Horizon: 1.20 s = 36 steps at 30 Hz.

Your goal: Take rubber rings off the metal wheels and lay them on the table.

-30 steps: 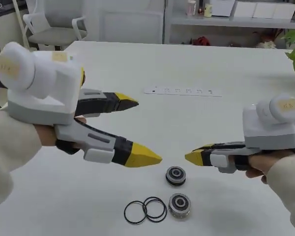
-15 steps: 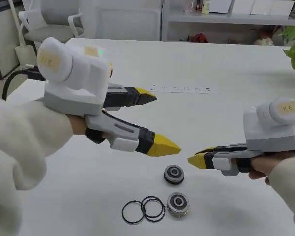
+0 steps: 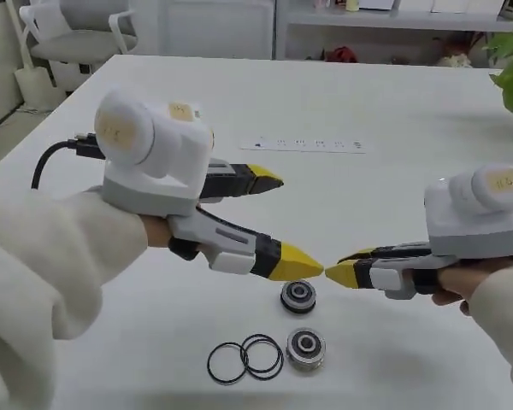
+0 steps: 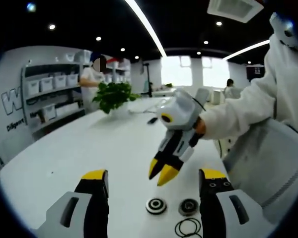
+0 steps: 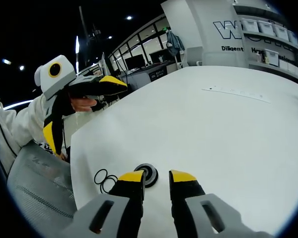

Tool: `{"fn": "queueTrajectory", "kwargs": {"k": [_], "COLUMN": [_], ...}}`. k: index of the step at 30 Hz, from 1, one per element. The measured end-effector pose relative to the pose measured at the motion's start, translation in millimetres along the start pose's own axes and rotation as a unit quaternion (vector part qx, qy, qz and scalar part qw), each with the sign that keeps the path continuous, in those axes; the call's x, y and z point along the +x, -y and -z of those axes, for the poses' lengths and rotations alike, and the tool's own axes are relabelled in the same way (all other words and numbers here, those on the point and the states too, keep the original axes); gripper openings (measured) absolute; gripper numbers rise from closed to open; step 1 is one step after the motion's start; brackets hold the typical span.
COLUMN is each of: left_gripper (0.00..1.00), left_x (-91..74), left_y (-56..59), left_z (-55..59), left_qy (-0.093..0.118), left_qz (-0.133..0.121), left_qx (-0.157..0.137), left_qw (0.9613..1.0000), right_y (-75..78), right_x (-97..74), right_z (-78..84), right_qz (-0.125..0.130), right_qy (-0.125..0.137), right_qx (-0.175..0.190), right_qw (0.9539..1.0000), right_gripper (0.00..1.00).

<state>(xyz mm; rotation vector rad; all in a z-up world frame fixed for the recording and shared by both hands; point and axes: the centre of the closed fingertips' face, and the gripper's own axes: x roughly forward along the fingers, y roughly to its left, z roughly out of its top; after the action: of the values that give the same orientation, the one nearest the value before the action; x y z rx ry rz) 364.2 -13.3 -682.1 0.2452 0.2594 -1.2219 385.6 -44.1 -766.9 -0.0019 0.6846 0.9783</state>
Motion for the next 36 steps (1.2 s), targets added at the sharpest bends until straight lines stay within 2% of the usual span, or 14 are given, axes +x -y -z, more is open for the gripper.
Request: {"fn": "queueTrajectory", "kwargs": {"k": [6,14,20,27,33,36], "left_gripper": [0.74,0.70,0.64,0.52,0.36,0.30], "left_x": [7.9,15.6,20.3,26.4,29.9,32.8], "left_y": [-2.1,-11.9,-15.3,-10.4,-7.8,-5.5], "left_z": [14.7,34.3,51.4,57.0,58.7,63.3], "left_qy": [0.000,-0.007,-0.022,-0.018,-0.006,-0.004], "left_qz": [0.001,-0.017,-0.024,-0.020,-0.020,-0.018], "left_qx": [-0.019,-0.030,-0.034,-0.034,-0.029,-0.035], "left_qw": [0.9998,0.9994,0.9989,0.9991,0.9994,0.9992], "right_y": [0.9,3.5,3.5,-5.1,-9.4,-13.0], "right_x": [2.3,4.3,8.4,13.2,17.4,20.9], "right_z": [3.6,7.1,15.2,19.7,26.0,30.1], "right_qz": [-0.003,-0.005,-0.006,-0.027,-0.033,-0.038], "right_qy": [-0.006,-0.008,-0.022,-0.030,-0.042,-0.050], "right_qx": [0.000,0.001,-0.014,-0.031,-0.047,-0.056], "right_qw": [1.0000,1.0000,0.9996,0.9987,0.9974,0.9965], "right_gripper": [0.16,0.16,0.16,0.17,0.18,0.18]}}
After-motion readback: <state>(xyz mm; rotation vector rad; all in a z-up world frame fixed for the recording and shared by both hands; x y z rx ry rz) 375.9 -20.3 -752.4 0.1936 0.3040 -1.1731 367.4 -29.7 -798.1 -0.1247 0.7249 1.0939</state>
